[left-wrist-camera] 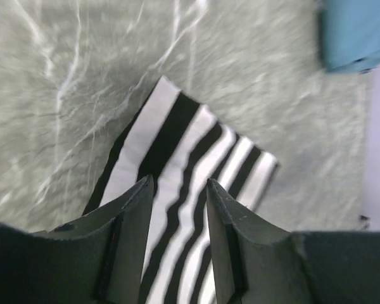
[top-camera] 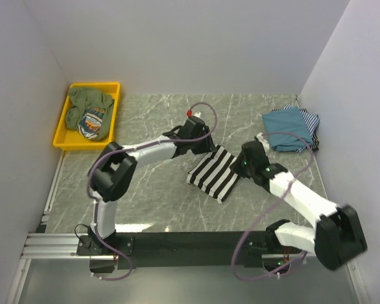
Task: Fold and stack the tank tops
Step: Neatly place the folded tank top to the corner
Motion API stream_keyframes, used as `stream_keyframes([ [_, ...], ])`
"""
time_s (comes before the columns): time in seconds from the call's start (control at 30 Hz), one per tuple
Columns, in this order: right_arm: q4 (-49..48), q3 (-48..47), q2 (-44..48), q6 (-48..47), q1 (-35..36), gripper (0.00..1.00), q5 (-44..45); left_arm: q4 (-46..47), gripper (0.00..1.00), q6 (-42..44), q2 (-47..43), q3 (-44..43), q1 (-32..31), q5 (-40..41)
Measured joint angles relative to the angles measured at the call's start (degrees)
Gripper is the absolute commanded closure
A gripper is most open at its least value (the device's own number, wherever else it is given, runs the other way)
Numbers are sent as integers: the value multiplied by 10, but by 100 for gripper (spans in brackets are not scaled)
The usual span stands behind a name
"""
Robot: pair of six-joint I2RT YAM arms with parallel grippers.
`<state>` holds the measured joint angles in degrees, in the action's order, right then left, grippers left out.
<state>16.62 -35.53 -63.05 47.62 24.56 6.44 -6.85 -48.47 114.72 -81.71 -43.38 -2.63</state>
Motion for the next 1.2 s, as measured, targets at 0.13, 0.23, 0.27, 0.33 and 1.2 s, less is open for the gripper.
stream_keyframes([
  [0.13, -40, -45, -107, -15, -15, 84, -9, -13, 62, 8, -65, 13, 7, 11],
  [0.23, -57, -49, -166, -21, -39, 85, -17, -7, 69, 10, -89, 32, 10, 13],
  [0.27, -58, -50, -184, -24, -47, 85, -19, -4, 70, 10, -90, 40, 10, 12],
  [0.33, -54, -58, -217, -28, -57, 85, -20, -2, 74, 10, -82, 61, 9, 10],
  [1.2, 43, -574, -611, -175, -31, 65, -184, 53, 58, -103, -176, 276, -68, 29],
])
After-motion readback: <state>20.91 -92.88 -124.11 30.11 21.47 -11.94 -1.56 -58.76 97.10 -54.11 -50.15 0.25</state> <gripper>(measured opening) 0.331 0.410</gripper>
